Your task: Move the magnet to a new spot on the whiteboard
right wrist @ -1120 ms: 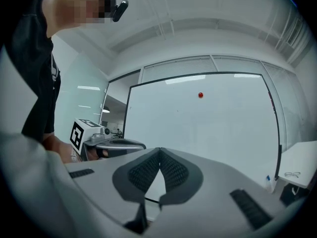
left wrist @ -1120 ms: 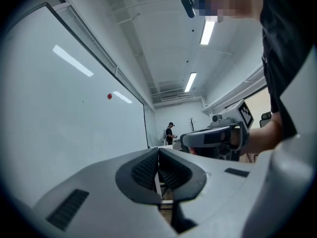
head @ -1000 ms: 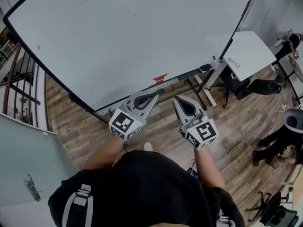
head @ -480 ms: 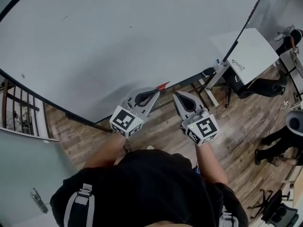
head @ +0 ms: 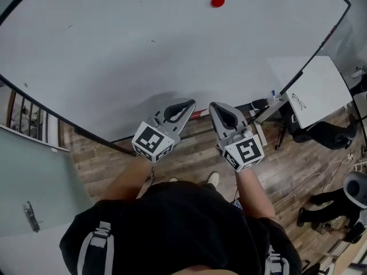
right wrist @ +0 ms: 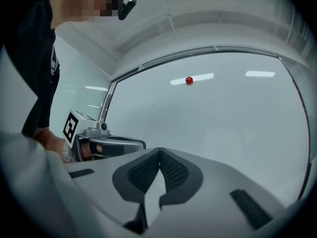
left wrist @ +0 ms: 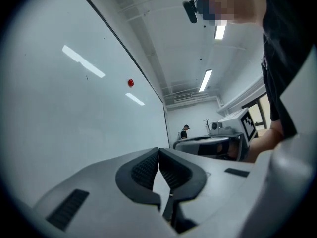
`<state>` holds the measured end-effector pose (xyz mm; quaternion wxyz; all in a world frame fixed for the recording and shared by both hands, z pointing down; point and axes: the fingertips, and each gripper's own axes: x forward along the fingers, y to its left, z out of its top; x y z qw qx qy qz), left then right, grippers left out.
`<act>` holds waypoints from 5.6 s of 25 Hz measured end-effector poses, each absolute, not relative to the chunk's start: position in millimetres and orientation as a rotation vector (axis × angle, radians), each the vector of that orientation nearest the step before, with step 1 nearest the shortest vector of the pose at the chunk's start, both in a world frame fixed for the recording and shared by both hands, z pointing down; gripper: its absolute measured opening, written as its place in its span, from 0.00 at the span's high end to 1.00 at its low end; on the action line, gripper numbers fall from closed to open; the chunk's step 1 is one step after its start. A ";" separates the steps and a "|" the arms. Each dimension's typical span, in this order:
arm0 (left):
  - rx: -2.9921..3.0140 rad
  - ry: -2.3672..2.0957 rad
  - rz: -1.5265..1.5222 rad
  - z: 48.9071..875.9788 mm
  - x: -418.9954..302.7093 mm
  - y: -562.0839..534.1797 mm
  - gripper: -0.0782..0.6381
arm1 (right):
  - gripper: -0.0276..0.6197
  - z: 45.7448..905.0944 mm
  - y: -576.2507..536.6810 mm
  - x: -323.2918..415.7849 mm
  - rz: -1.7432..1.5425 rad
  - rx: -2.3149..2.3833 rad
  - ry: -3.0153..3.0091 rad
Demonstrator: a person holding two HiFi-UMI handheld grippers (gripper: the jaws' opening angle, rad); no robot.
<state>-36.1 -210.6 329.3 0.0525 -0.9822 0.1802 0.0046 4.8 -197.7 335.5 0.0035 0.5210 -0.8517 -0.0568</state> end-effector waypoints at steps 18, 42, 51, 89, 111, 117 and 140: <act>-2.675 1.101 0.144 244.0 -14.9 -259.2 0.88 | 0.85 211.1 -272.6 42.1 -0.708 1.545 -2.860; -2.532 1.037 0.234 180.1 -28.7 -272.4 0.88 | 0.72 119.4 -306.6 36.6 -1.024 1.883 -2.597; -2.538 1.022 0.250 173.8 -29.3 -274.3 0.88 | 0.68 100.0 -315.1 36.8 -1.081 1.927 -2.542; -2.567 1.018 0.272 179.6 -54.2 -274.1 0.88 | 0.78 110.4 -308.7 32.1 -1.051 1.927 -2.482; -2.604 1.036 0.199 216.4 -75.9 -259.1 0.88 | 0.78 190.6 -263.5 -1.8 -0.861 1.593 -2.651; -2.631 1.047 0.166 235.3 -81.2 -253.7 0.88 | 0.78 217.4 -256.7 -8.9 -0.767 1.507 -2.692; -2.786 1.028 0.001 345.4 -94.1 -215.1 0.88 | 0.77 345.3 -231.4 -20.1 -0.235 1.270 -2.880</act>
